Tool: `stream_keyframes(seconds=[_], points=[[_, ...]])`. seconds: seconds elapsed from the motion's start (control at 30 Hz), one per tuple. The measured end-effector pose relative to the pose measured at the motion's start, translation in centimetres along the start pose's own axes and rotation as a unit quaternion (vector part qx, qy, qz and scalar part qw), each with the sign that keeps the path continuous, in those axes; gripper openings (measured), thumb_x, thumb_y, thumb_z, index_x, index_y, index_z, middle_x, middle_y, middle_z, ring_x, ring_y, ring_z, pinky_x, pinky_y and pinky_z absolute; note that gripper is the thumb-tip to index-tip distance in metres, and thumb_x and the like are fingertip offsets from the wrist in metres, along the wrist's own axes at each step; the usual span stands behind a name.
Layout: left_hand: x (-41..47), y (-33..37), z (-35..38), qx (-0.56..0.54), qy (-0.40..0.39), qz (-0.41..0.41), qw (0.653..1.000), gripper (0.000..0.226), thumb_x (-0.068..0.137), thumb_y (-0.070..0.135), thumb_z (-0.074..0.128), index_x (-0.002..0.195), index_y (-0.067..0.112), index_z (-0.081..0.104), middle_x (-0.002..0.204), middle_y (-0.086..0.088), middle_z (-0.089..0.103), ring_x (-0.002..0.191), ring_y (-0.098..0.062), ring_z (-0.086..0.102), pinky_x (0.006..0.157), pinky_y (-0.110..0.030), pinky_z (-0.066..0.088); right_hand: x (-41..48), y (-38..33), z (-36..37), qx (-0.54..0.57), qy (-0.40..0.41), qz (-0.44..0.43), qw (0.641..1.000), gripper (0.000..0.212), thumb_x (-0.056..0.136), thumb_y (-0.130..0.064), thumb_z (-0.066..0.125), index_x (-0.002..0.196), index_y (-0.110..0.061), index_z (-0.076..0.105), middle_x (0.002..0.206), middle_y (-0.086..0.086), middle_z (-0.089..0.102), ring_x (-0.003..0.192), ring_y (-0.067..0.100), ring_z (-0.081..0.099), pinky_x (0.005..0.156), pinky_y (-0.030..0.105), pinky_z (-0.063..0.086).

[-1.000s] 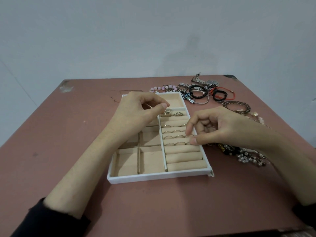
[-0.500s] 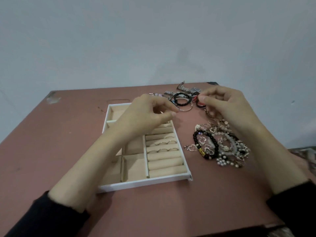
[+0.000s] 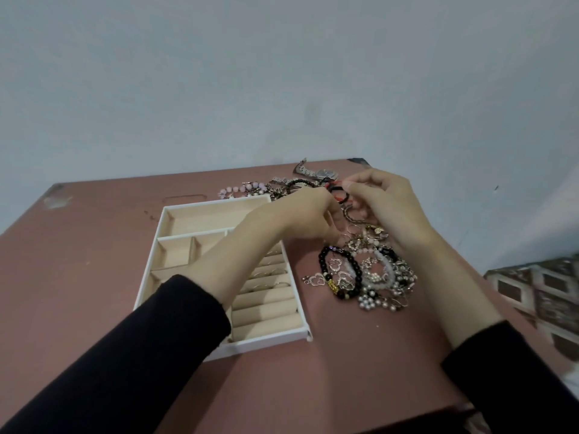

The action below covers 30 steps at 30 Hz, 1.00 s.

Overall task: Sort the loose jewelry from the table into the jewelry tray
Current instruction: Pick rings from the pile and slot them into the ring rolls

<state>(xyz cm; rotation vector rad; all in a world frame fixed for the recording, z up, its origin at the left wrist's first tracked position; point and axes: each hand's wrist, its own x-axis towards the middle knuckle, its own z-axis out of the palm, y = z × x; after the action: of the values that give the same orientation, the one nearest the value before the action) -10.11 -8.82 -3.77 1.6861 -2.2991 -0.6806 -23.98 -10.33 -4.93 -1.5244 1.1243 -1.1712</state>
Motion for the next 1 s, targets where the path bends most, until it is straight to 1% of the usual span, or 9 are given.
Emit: stream_keyframes(seconds=[0.1,0.17,0.33,0.47,0.6,0.77,0.87,0.93,1.0], points=[[0.4,0.2,0.0,0.004,-0.008,-0.009,1.0,0.024,0.075,0.024,0.075,0.097,0.016,0.07,0.082,0.003,0.068,0.069,-0.006,0.058,0.063,-0.017,0.041,0.0,0.0,0.0,0.005,-0.001,0.001,1.0,0.008,0.086,-0.009,0.063,0.081,-0.015,0.065,0.045,-0.015,0.055,0.044,0.004,0.045,0.048,0.018,0.041],[0.6,0.3,0.0,0.0,-0.01,-0.019,1.0,0.023,0.074,0.023,0.076,0.094,0.015,0.07,0.081,0.001,0.068,0.072,-0.011,0.06,0.068,-0.021,0.044,0.1,0.0,0.0,0.007,0.0,0.001,1.0,0.009,0.086,-0.009,0.063,0.08,-0.016,0.064,0.045,-0.014,0.054,0.043,0.004,0.044,0.046,0.017,0.04],[0.5,0.4,0.1,-0.01,-0.006,-0.029,1.0,0.008,0.075,0.017,0.074,0.081,0.019,0.069,0.069,0.007,0.062,0.066,-0.007,0.055,0.064,-0.021,0.042,-0.1,-0.3,0.0,0.008,0.009,-0.002,1.0,0.011,0.086,-0.007,0.062,0.079,-0.015,0.063,0.047,-0.012,0.054,0.039,-0.002,0.045,0.039,0.011,0.035],[0.1,0.0,0.1,-0.019,0.001,-0.015,1.0,0.006,0.076,0.016,0.073,0.08,0.021,0.07,0.068,0.013,0.062,0.065,0.003,0.052,0.069,-0.02,0.044,-0.2,-0.4,0.0,0.001,0.009,-0.002,1.0,0.01,0.086,-0.007,0.062,0.079,-0.015,0.063,0.056,-0.008,0.054,0.04,-0.002,0.046,0.04,0.011,0.037],[-0.2,-0.1,-0.1,0.008,-0.002,-0.021,1.0,0.002,0.078,0.019,0.071,0.08,0.02,0.07,0.069,0.012,0.063,0.07,-0.003,0.055,0.076,-0.023,0.045,-0.2,-0.3,0.0,-0.02,0.011,0.004,1.0,0.011,0.086,-0.01,0.063,0.078,-0.018,0.064,0.058,-0.008,0.055,0.045,0.001,0.048,0.041,0.012,0.038],[-0.7,-0.2,-0.3,0.029,0.025,-0.024,0.999,0.009,0.081,0.021,0.067,0.073,0.02,0.064,0.065,0.009,0.058,0.06,0.0,0.05,0.055,-0.016,0.039,-0.3,-0.3,0.0,-0.043,0.007,-0.002,0.999,0.01,0.086,-0.013,0.063,0.079,-0.019,0.064,0.063,-0.004,0.056,0.052,0.006,0.05,0.042,0.011,0.038],[-1.2,-0.6,-0.5,-0.005,0.084,-0.022,0.996,0.011,0.083,0.016,0.061,0.072,0.018,0.061,0.063,0.009,0.055,0.058,-0.004,0.05,0.05,-0.011,0.036,-0.4,-0.3,-0.3,-0.139,0.002,-0.022,0.99,0.005,0.085,-0.018,0.065,0.081,-0.018,0.067,0.066,-0.003,0.055,0.056,0.009,0.051,0.042,0.016,0.039],[-1.6,-0.8,-0.7,-0.018,0.13,-0.028,0.991,0.01,0.084,0.017,0.059,0.075,0.017,0.061,0.063,0.011,0.052,0.059,-0.004,0.047,0.049,-0.008,0.034,-0.5,-0.1,-0.5,-0.269,-0.001,-0.056,0.961,0.007,0.082,-0.021,0.065,0.076,-0.02,0.068,0.063,-0.006,0.06,0.057,0.005,0.052,0.051,0.02,0.039],[-2.1,-0.9,-0.9,-0.04,0.174,-0.027,0.984,0.008,0.084,0.018,0.061,0.076,0.017,0.063,0.063,0.014,0.052,0.058,0.002,0.046,0.049,-0.003,0.035,-0.7,-0.3,-0.9,-0.351,-0.015,-0.068,0.934,0.01,0.079,-0.018,0.065,0.07,-0.02,0.07,0.066,-0.005,0.064,0.065,0.004,0.056,0.056,0.018,0.04]])
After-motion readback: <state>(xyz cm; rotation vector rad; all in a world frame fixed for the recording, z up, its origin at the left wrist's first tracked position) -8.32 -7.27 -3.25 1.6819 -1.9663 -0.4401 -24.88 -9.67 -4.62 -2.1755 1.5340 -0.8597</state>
